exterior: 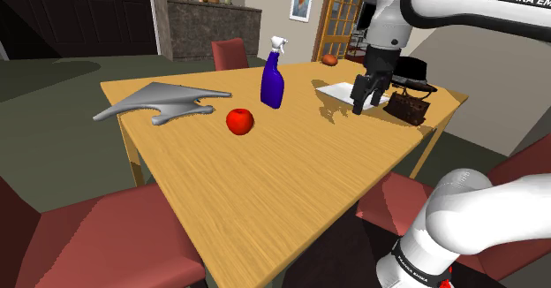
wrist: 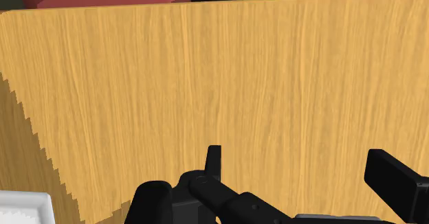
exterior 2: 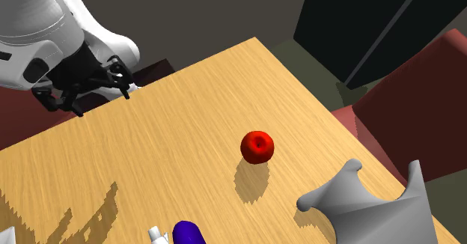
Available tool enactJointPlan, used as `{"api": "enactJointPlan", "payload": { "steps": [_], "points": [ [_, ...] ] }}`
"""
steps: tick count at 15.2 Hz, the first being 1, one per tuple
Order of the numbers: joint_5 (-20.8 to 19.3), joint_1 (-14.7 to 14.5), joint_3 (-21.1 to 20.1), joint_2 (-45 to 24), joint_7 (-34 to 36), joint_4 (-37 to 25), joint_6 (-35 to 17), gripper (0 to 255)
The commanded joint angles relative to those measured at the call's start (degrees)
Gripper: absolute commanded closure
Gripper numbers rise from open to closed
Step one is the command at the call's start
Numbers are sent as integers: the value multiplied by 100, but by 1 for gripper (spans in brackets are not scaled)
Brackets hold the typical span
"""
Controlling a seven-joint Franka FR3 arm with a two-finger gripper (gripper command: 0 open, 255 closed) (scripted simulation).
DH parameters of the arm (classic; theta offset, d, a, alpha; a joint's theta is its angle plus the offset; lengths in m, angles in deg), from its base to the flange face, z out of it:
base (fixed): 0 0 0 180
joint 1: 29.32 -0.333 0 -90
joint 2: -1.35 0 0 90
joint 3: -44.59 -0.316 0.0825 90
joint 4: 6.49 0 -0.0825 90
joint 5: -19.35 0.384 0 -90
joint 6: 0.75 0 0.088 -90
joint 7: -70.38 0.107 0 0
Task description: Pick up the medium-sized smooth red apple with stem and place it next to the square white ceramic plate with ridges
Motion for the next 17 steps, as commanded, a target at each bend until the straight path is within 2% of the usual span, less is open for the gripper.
{"api": "enactJointPlan", "payload": {
  "steps": [1, 9, 17],
  "points": [
    [0, 0, 0, 0, 0, 0, 0, 0],
    [641, -191, -500, -1297, 671, -618, -699, 0],
    [1021, -338, -948, -2740, 1272, -1645, -1214, 0]
  ]
}}
